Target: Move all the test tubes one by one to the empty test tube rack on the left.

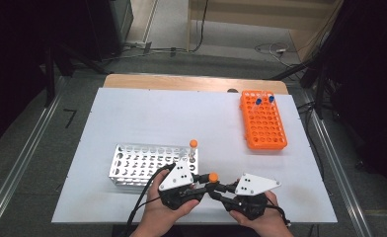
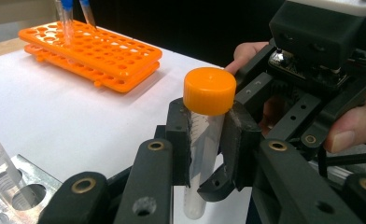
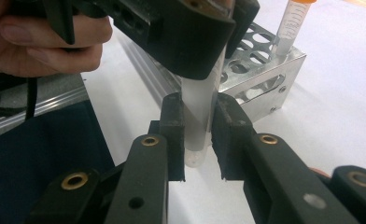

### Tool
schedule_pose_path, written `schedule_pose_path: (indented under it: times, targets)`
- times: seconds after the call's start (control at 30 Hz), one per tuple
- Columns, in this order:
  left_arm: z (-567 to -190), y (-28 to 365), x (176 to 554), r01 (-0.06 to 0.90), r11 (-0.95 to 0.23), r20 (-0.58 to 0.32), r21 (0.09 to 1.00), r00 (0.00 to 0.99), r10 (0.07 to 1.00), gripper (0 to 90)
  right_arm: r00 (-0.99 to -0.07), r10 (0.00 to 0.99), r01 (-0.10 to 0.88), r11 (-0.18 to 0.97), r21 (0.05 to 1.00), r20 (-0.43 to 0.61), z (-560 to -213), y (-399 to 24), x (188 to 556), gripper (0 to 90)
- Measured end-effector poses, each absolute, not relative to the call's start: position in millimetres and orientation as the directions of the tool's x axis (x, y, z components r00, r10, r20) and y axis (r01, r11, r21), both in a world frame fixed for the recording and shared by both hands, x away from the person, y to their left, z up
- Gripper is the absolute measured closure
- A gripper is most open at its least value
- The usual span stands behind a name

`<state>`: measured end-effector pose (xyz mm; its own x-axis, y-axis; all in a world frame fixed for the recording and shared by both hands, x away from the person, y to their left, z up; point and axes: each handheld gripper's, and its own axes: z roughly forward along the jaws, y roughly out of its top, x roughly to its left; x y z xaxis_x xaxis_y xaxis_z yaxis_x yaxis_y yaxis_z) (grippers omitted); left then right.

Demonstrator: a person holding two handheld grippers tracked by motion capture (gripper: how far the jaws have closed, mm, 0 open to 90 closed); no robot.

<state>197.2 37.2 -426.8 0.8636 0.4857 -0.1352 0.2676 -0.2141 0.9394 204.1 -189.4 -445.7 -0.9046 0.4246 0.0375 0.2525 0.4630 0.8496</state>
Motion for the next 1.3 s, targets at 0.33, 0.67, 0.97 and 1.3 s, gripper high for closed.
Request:
schedule_pose_path:
  times: [0.33,0.67,0.97,1.3]
  targets:
    - [-422.5,49.5,201.1,0.274,-0.185,-0.145,0.944,0.847,0.512,74.9,-0.912,0.399,0.271,0.421,0.866,0.092,-446.2,-200.0,211.6,43.6]
    - [-416.6,66.8,205.2,0.274,-0.166,-0.143,0.947,0.824,0.548,74.9,-0.867,0.462,0.368,0.346,0.863,0.184,-446.7,-223.7,226.6,7.4]
    - [-409.1,86.2,208.6,0.267,-0.138,-0.137,0.954,0.795,0.591,74.9,-0.845,0.507,0.380,0.339,0.861,0.173,-449.3,-246.2,235.5,5.3]
    - [-402.4,108.9,215.2,0.257,-0.109,-0.131,0.960,0.759,0.637,74.9,-0.822,0.544,0.396,0.328,0.857,0.172,-454.2,-267.4,236.1,5.3]
